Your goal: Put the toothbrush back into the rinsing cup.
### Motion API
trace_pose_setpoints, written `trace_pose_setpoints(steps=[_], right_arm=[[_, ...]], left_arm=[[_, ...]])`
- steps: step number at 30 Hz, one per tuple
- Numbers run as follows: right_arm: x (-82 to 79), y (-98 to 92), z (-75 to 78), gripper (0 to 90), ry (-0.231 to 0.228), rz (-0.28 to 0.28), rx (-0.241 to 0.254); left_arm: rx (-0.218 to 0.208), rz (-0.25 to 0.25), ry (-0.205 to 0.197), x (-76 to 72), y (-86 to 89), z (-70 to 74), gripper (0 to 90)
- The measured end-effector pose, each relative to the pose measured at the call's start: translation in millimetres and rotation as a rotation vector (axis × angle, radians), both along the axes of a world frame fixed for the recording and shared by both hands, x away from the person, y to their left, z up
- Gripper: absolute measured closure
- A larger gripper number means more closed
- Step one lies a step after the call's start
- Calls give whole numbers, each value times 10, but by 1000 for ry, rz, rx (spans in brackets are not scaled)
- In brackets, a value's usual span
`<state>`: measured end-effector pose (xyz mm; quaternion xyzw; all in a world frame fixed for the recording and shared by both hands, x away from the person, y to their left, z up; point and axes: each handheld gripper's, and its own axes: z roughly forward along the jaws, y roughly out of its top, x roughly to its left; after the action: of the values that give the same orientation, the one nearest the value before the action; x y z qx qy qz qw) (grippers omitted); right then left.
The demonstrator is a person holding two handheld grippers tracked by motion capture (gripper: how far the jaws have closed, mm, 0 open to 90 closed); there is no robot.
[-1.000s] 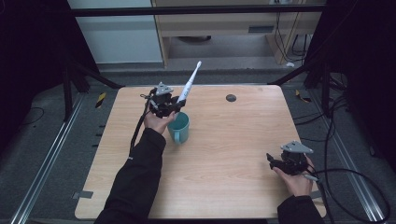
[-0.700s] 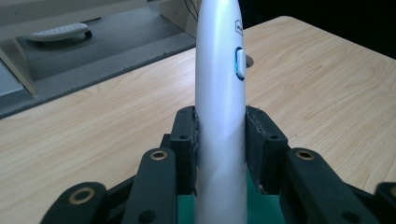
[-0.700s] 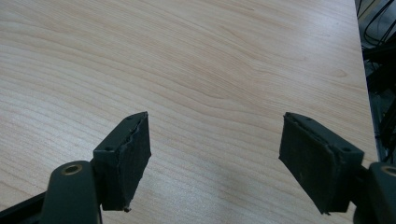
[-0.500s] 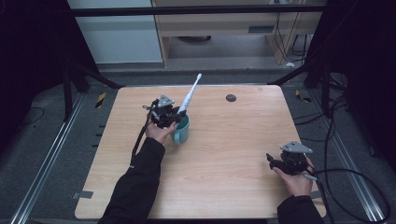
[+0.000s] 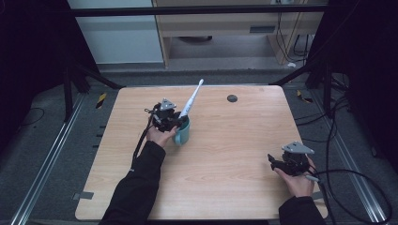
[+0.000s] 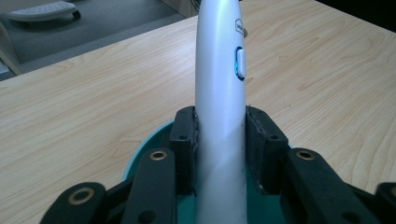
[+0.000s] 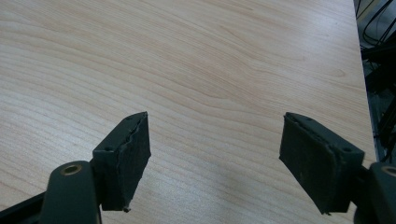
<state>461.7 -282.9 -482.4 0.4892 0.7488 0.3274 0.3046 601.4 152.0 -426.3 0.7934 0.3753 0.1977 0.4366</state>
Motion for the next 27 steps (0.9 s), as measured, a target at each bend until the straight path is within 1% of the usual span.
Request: trace_pose_setpoints(steps=[4,9,18,21,24,27], right_arm=[[0,0,0,243,1,0,0],[-1,1,2,242,1,-2,0],[-2,-4,6,241,0,-2,0],[-3,-5,8,241,-2,-2,1],[-3,-5,10,241,-2,-2,2],[-4,-2,12,241,-2,-3,3]], left_arm=[[22,-6,7,-26,18,19,658],[20,-10,17,-41,38,28,657],[36,-18,15,-74,62,31,651],[64,-14,17,-86,82,15,640],[65,-8,19,-104,109,1,645],[63,-14,24,-112,125,-1,654]])
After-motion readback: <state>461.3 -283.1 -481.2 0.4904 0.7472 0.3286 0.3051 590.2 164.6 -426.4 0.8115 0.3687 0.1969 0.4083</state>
